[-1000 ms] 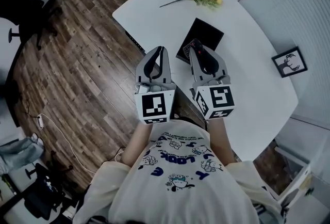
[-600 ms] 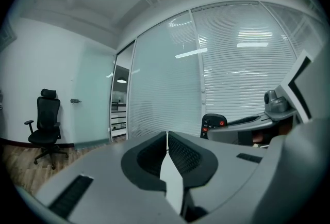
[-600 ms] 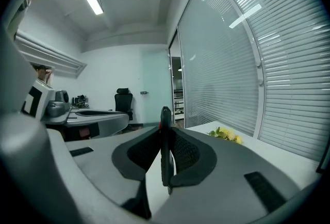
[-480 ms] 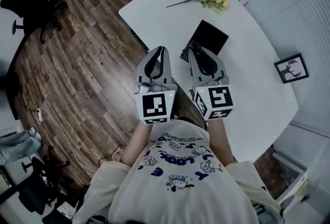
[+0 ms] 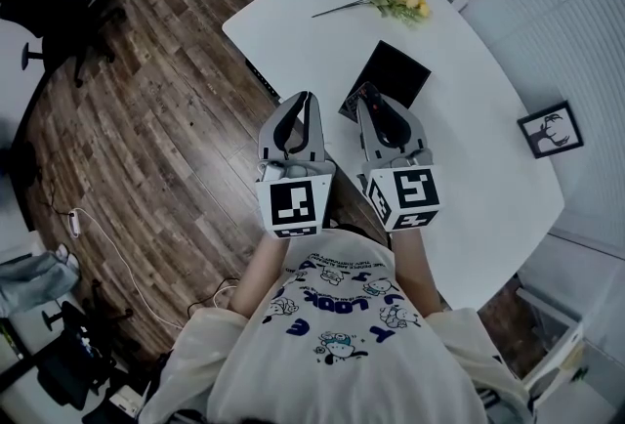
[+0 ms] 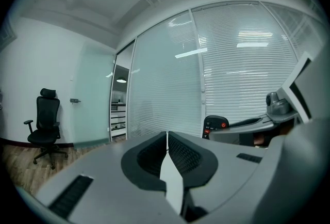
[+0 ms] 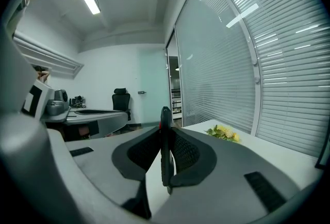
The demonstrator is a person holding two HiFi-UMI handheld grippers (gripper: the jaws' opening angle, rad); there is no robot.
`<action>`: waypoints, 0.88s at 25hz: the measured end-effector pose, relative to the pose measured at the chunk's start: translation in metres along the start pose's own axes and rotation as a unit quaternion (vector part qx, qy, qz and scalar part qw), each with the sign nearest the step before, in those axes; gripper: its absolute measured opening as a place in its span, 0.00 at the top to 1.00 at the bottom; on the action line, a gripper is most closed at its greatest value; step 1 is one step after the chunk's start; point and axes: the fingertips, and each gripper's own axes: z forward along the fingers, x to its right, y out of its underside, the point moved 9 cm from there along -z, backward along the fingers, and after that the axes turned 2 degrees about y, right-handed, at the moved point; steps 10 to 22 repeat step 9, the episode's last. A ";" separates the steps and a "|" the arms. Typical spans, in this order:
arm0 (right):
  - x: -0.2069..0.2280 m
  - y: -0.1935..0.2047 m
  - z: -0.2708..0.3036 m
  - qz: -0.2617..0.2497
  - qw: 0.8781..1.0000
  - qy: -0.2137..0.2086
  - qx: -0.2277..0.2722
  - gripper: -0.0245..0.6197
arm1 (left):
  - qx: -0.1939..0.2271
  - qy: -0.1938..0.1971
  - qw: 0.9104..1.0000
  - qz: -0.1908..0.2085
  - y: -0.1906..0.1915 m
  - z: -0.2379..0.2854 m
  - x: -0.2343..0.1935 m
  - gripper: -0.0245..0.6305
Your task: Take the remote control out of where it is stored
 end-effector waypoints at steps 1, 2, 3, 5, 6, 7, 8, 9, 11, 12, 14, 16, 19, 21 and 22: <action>0.000 0.000 0.000 0.001 1.000 0.000 0.000 0.85 | 0.000 0.000 1.000 0.000 0.000 0.001 0.000 0.93; 0.001 0.000 0.000 0.002 1.000 0.001 0.001 0.85 | 0.000 0.001 1.000 0.000 0.000 0.001 0.001 0.93; 0.001 0.000 0.000 0.003 1.000 0.001 0.001 0.85 | 0.001 0.002 1.000 0.001 0.000 0.002 0.001 0.93; 0.002 0.000 0.000 0.004 1.000 0.002 0.003 0.85 | 0.002 0.003 1.000 0.001 0.000 0.002 0.002 0.93; 0.002 0.000 0.000 0.004 1.000 0.002 0.003 0.85 | 0.002 0.004 1.000 0.002 0.000 0.002 0.002 0.93; 0.002 0.000 0.000 0.004 1.000 0.002 0.003 0.85 | 0.002 0.004 1.000 0.002 -0.001 0.002 0.003 0.93; 0.002 0.000 0.000 0.004 1.000 0.002 0.003 0.85 | 0.002 0.005 1.000 0.003 -0.001 0.002 0.003 0.93; 0.003 0.000 0.001 0.003 1.000 0.003 0.003 0.85 | 0.002 0.005 1.000 0.004 -0.001 0.003 0.003 0.93; 0.003 0.000 0.001 0.003 1.000 0.003 0.003 0.85 | 0.002 0.005 1.000 0.004 -0.001 0.003 0.003 0.93; 0.003 0.000 0.001 0.003 1.000 0.003 0.003 0.85 | 0.002 0.005 1.000 0.004 -0.001 0.003 0.003 0.93; 0.003 0.000 0.001 0.003 1.000 0.003 0.003 0.85 | 0.002 0.005 1.000 0.004 -0.001 0.003 0.003 0.93; 0.003 0.000 0.001 0.003 1.000 0.003 0.003 0.85 | 0.002 0.005 1.000 0.004 -0.001 0.003 0.003 0.93; 0.003 0.000 0.001 0.003 1.000 0.003 0.003 0.85 | 0.002 0.005 1.000 0.004 -0.001 0.003 0.003 0.93; 0.003 0.000 0.001 0.003 1.000 0.003 0.003 0.85 | 0.002 0.005 1.000 0.004 -0.001 0.003 0.003 0.93; 0.003 0.000 0.001 0.003 1.000 0.003 0.003 0.85 | 0.002 0.005 1.000 0.004 -0.001 0.003 0.003 0.93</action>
